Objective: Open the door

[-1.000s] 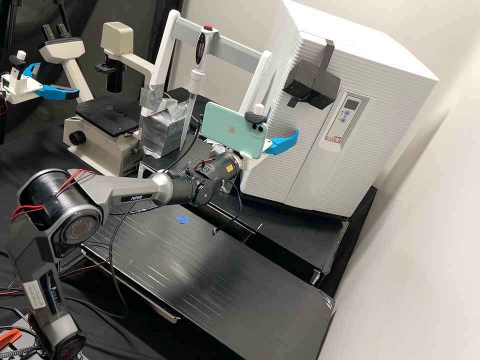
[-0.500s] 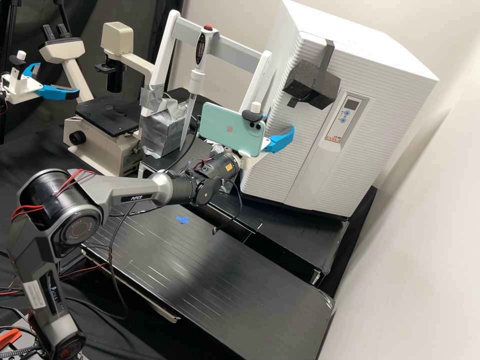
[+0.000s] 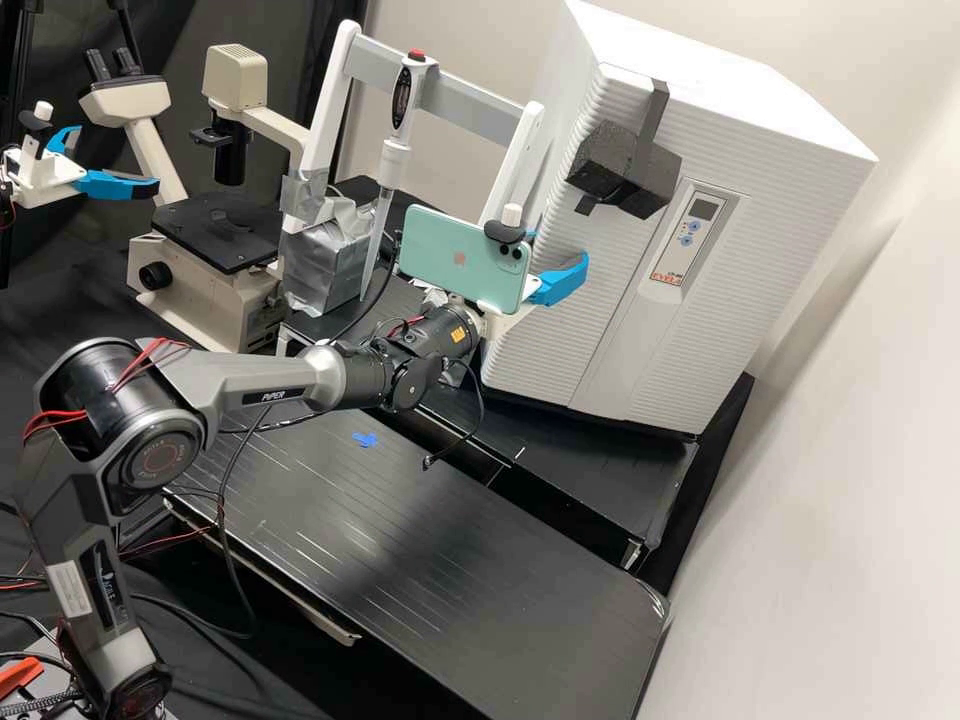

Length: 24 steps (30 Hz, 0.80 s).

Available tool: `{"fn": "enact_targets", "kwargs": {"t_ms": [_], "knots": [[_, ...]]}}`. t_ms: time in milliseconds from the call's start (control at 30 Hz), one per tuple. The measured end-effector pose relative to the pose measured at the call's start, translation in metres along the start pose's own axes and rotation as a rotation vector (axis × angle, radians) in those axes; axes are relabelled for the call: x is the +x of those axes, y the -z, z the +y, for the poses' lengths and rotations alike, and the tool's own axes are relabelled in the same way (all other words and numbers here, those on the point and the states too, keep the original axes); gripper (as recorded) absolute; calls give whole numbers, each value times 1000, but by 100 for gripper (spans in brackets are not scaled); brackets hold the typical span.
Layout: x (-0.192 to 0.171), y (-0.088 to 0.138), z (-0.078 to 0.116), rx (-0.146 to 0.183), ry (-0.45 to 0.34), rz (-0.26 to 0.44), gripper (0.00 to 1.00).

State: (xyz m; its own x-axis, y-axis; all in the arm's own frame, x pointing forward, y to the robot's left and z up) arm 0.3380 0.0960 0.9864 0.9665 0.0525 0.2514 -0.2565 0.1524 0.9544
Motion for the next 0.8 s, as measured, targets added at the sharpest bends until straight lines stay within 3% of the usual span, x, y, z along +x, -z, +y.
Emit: {"fn": "enact_targets", "kwargs": {"t_ms": [400,500,800], "knots": [[-4,-2,-1,2,-9,5,0],[-13,-6,2,35,-23,2,0],[-33,-13,6,69,-45,-5,0]]}}
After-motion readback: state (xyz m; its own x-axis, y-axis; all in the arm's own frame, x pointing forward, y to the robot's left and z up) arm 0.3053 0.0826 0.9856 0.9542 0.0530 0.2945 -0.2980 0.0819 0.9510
